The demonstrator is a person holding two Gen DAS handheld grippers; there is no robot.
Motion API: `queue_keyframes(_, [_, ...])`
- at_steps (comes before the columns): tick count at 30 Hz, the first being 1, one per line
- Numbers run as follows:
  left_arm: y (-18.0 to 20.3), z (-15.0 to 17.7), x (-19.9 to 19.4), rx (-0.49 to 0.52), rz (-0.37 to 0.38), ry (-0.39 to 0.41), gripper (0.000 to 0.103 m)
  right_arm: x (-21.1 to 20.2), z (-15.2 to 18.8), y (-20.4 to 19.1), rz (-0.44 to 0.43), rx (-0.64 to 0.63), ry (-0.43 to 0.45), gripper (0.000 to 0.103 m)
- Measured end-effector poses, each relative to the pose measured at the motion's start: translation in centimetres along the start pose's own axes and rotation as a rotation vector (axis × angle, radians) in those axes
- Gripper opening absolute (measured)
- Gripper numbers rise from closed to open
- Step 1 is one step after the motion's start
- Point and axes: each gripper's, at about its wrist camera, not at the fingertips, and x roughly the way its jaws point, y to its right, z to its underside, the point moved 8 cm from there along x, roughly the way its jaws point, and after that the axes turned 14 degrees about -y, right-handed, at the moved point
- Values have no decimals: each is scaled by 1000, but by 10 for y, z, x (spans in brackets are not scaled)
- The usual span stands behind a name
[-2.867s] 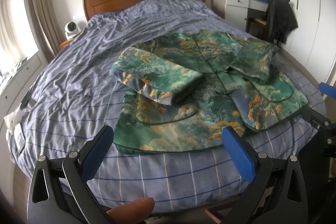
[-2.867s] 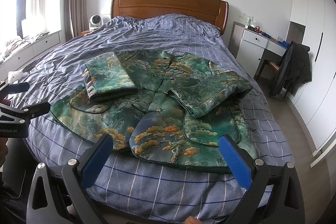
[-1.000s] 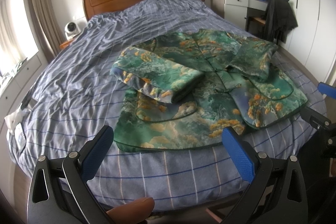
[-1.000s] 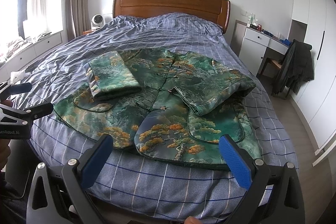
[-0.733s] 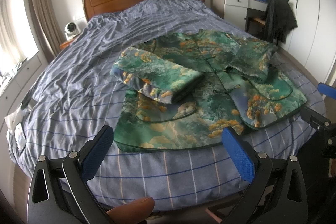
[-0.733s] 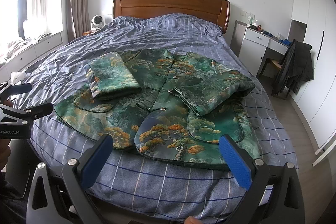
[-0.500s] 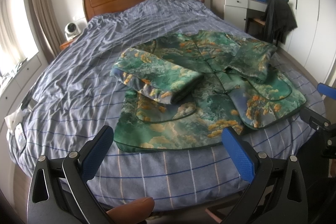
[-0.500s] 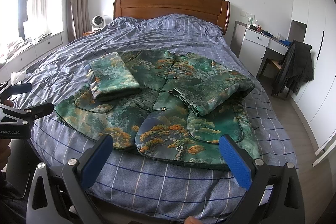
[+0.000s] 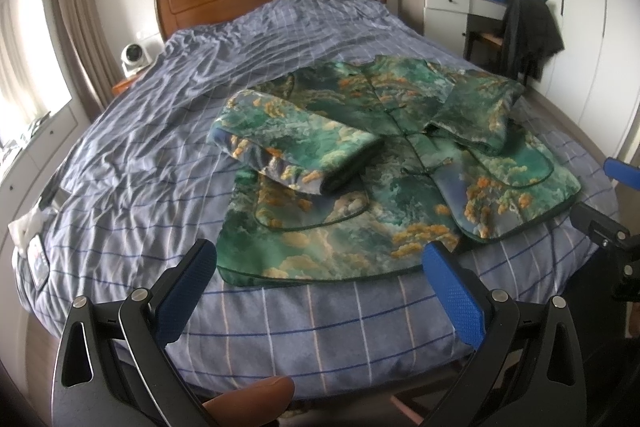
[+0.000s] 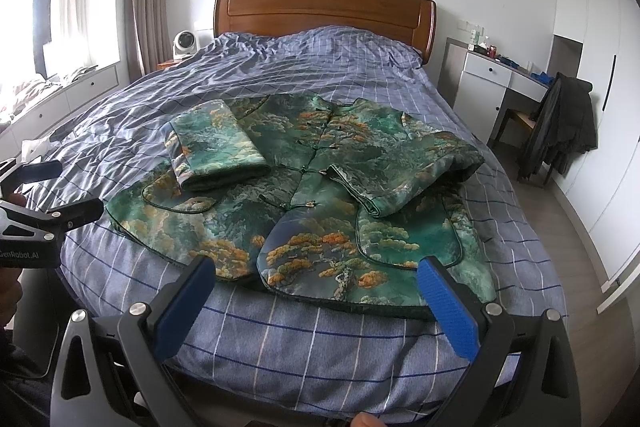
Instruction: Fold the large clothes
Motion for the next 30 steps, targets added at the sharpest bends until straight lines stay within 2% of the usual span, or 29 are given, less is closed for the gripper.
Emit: queue_keyframes(30, [3,2,0,-33,38,-10,103,-1,2,-2,-4,1,-2,103])
